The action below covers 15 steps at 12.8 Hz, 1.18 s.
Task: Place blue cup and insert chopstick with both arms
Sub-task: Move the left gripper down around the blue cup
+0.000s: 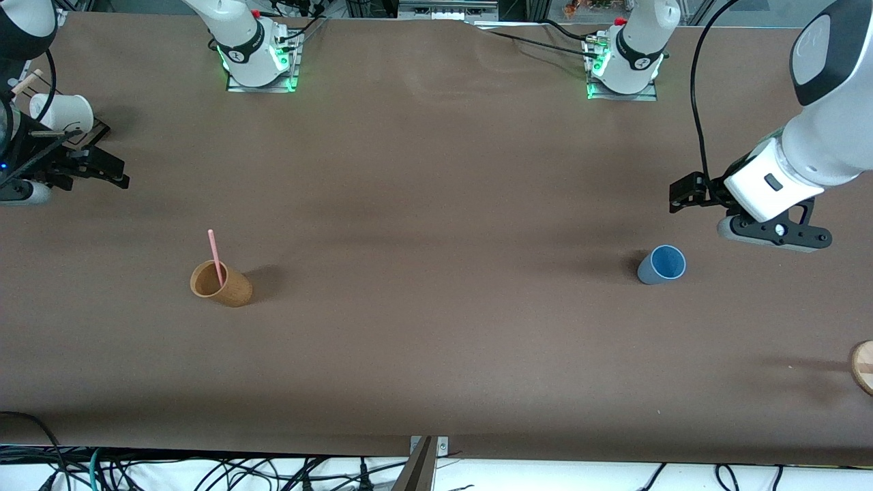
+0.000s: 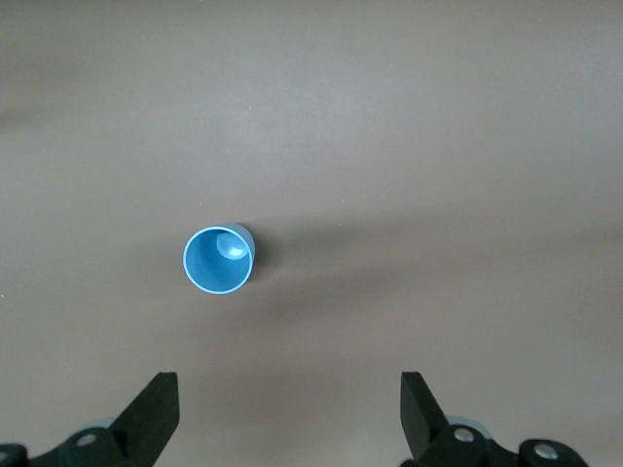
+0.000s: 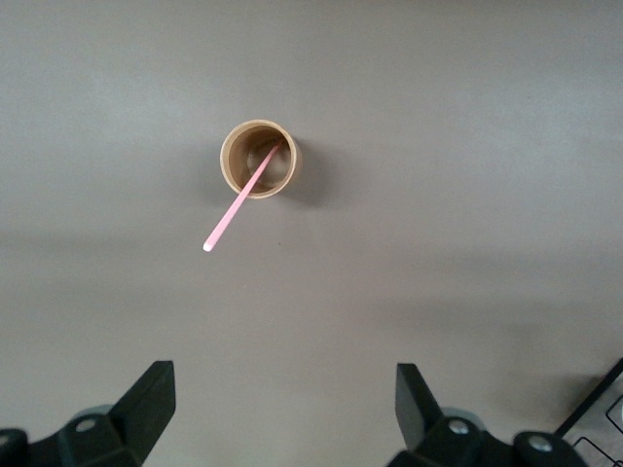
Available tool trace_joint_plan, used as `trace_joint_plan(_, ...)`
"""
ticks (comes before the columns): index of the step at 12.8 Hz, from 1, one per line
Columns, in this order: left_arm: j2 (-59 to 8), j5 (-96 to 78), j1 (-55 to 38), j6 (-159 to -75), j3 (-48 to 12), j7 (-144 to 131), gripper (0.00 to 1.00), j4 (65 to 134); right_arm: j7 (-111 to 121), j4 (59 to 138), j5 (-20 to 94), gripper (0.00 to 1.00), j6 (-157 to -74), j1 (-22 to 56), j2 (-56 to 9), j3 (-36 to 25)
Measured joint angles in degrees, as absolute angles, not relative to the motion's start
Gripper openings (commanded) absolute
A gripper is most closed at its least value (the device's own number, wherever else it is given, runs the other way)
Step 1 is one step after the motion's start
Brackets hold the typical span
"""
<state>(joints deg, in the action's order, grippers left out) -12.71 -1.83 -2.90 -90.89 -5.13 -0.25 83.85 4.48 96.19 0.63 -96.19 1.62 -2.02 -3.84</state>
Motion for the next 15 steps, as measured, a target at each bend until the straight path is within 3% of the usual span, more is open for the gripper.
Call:
trace_joint_plan(5, -17.85, 2.32, 1.49, -93.67, -4.49, 7.81, 0.98, 84.46, 4.48, 96.24, 0.64, 1.0, -96.16, 1.6, -2.03, -3.86)
trace_joint_plan(10, -24.83, 2.35, 7.61, -107.82, -4.35, 12.78, 0.98, 89.86, 4.48, 96.32, 0.64, 1.0, -96.16, 1.6, -2.03, -3.87)
trace_joint_plan(15, -25.27, 2.36, 8.31, -122.1, -4.18, 13.39, 0.98, 100.76, 4.48, 96.34, 0.64, 1.0, -96.16, 1.6, -2.03, -3.87)
